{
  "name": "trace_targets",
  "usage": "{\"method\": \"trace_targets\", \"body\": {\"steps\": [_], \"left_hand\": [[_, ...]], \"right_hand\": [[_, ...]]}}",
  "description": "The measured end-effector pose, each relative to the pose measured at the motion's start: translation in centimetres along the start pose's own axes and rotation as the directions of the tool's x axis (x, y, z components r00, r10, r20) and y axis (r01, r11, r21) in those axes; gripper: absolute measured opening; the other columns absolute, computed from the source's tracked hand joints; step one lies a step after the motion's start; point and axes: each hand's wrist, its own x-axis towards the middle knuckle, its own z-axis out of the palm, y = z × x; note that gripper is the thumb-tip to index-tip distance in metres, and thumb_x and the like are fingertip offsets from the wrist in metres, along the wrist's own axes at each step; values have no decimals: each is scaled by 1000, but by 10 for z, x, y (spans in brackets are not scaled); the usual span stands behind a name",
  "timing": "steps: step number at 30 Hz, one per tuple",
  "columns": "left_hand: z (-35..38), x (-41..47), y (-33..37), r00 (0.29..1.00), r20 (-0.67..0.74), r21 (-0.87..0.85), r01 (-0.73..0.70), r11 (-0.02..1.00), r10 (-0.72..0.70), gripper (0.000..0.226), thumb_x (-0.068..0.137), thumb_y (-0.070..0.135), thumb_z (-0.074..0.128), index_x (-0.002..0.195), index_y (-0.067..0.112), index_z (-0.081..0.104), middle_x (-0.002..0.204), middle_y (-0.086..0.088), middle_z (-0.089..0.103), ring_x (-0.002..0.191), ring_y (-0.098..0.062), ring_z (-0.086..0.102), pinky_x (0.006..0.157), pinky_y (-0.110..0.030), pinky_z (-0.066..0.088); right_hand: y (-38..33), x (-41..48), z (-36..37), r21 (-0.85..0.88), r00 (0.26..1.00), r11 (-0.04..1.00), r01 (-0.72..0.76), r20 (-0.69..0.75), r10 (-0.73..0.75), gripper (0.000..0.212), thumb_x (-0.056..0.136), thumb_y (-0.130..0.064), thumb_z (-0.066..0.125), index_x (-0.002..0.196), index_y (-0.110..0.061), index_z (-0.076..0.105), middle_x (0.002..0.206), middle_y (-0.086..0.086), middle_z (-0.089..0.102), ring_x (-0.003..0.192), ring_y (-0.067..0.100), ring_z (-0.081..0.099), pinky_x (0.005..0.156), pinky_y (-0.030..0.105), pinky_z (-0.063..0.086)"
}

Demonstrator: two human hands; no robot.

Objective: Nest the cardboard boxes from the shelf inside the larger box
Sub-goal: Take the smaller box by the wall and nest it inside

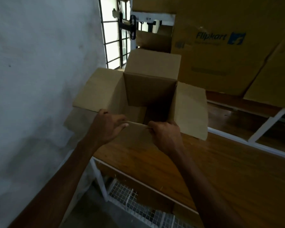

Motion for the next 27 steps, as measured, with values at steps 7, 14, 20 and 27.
{"method": "trace_targets", "body": {"steps": [7,14,20,27], "left_hand": [[-38,-39,109,995,-76,87,-60,994,67,40,94,49,54,109,21,79,100,2,80,85,-19,74,88,-40,48],[-36,-82,236,994,-106,129,14,992,0,39,93,48,55,111,23,79,101,1,81,86,-22,74,90,-42,48],[-40,-96,354,985,-168,131,-26,991,48,20,88,25,80,106,18,79,96,-1,81,81,-23,75,88,-44,50],[-40,-104,463,954,-243,54,-170,984,178,17,87,25,75,102,18,80,96,1,81,78,-23,75,89,-43,49]], "right_hand": [[23,-89,-62,22,989,995,92,-120,-89,4,96,-24,66,96,-24,70,77,-3,71,64,19,65,84,39,48],[72,-186,-116,2,986,990,143,-92,-142,11,100,-28,57,95,-25,67,78,-2,71,67,22,65,86,40,46],[118,-276,-181,-20,978,991,136,-156,-137,4,96,-23,65,97,-23,69,74,-2,68,64,21,63,86,41,47],[156,-373,-241,-98,981,995,34,-184,-52,6,96,-23,65,101,-22,68,78,-1,71,67,22,66,85,42,45]]}}
